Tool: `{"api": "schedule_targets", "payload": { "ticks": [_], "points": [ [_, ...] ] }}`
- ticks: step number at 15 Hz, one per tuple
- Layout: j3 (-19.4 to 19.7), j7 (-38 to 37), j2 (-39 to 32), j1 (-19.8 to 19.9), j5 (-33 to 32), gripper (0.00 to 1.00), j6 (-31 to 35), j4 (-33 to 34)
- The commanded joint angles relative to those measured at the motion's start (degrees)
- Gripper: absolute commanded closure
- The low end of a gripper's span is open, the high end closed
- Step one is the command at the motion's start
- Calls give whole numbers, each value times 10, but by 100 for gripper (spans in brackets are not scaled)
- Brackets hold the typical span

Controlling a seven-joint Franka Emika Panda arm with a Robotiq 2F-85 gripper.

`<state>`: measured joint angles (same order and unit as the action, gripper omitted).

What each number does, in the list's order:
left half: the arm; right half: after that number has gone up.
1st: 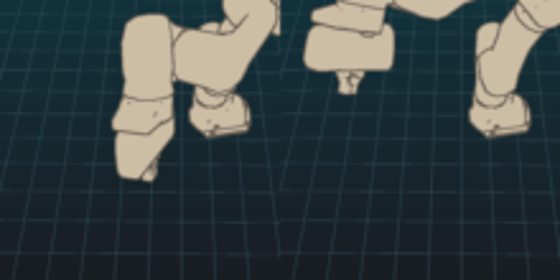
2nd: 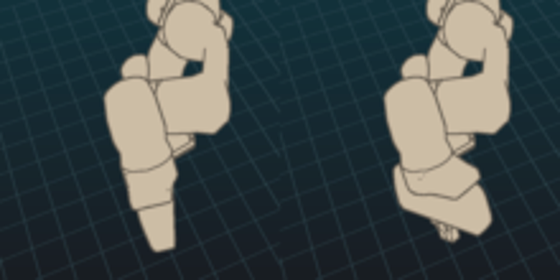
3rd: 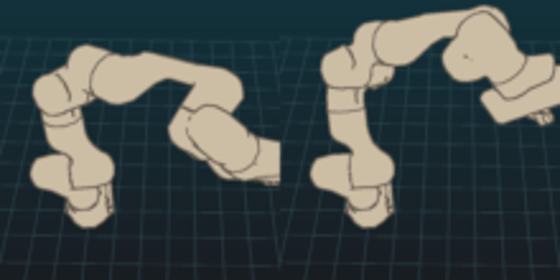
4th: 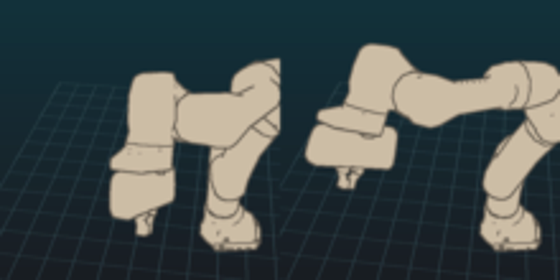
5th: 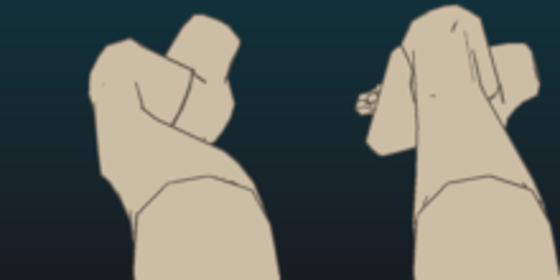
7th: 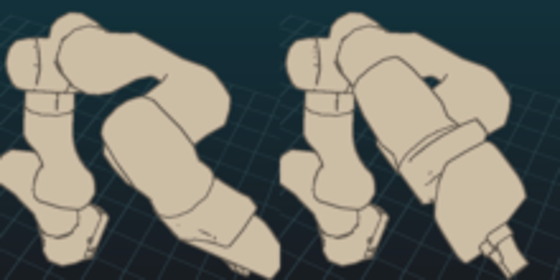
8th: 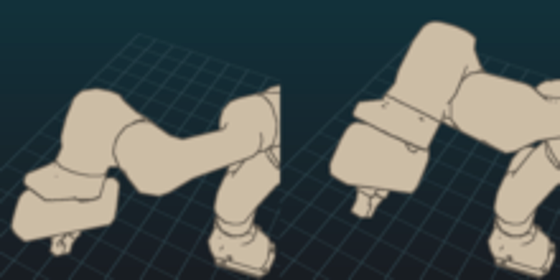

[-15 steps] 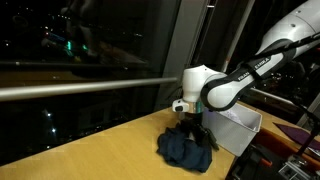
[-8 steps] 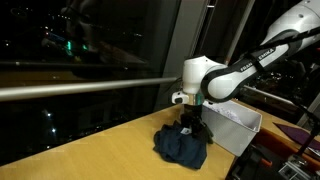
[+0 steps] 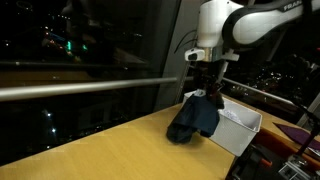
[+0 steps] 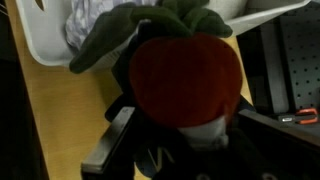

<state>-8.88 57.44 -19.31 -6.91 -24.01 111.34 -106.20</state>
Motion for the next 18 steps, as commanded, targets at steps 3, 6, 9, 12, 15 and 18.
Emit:
{"api": "schedule_targets", "payload": {
  "ticks": [3, 6, 9, 12, 15, 18],
  "points": [
    [22, 8, 133, 14, -30, 97, -85, -16],
    [41, 19, 175, 34, -33, 97, -108, -18],
    [66, 38, 195, 57, -33, 97, -110, -14],
    [91, 56, 203, 79, -34, 97, -109, -7],
    [105, 61, 207, 91, -36, 97, -113, -1],
    [106, 56, 203, 91, -36, 97, -111, 1]
  ]
}}
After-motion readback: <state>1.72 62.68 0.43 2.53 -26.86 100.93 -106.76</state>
